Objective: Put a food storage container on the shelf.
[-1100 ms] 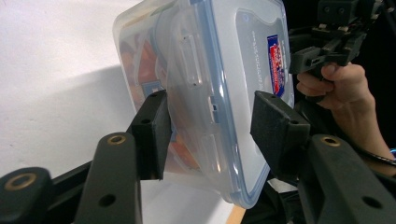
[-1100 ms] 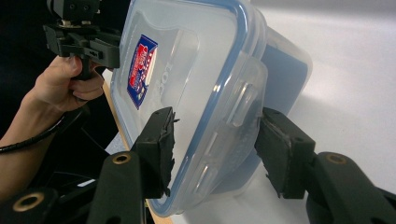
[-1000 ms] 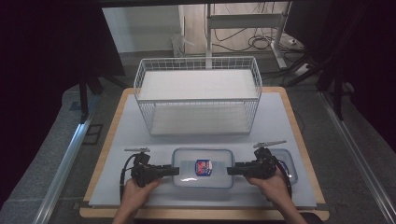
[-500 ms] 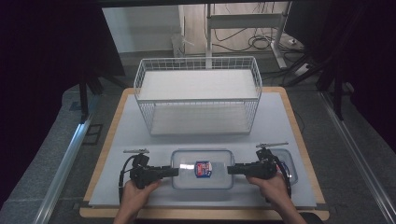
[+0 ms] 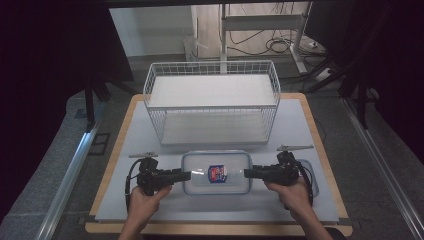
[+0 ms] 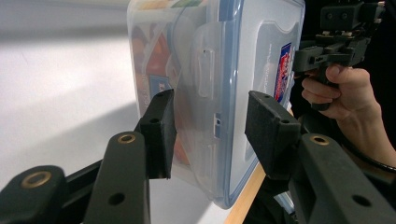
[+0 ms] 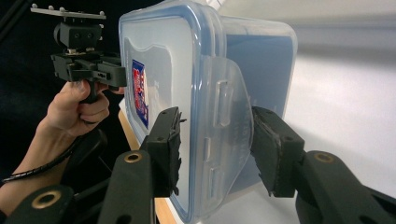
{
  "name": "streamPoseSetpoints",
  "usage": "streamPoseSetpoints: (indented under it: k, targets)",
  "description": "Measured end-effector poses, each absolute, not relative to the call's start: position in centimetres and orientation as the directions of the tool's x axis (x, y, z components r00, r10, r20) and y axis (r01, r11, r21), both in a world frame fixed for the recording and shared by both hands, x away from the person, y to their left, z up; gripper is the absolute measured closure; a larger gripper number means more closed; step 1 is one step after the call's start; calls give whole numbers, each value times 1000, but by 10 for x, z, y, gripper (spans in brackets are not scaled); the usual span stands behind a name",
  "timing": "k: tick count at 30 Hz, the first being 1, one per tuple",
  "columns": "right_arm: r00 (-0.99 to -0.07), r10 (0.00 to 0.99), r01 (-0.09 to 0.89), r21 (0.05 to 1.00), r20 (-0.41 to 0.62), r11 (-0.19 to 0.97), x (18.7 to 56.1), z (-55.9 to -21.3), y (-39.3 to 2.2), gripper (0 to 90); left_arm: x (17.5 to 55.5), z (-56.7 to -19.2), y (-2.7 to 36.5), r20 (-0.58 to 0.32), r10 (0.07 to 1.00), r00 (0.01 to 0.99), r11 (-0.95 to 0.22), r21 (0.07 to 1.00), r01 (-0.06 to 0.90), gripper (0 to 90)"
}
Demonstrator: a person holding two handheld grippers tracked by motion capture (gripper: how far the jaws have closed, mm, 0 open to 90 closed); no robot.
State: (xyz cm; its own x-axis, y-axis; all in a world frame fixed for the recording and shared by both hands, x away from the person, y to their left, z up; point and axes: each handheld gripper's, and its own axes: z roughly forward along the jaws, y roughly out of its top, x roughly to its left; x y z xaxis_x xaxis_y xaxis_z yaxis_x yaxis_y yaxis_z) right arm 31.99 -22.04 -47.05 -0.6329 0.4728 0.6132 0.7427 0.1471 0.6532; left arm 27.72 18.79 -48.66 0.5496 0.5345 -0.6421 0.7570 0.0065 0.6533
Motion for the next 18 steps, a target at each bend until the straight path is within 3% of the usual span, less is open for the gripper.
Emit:
streamPoseSetpoints:
  k: [18]
  targets:
    - [-717, 448, 645, 752, 534, 136, 346, -403, -210, 543, 300, -412, 196, -546, 575, 609, 0, 745, 667, 531]
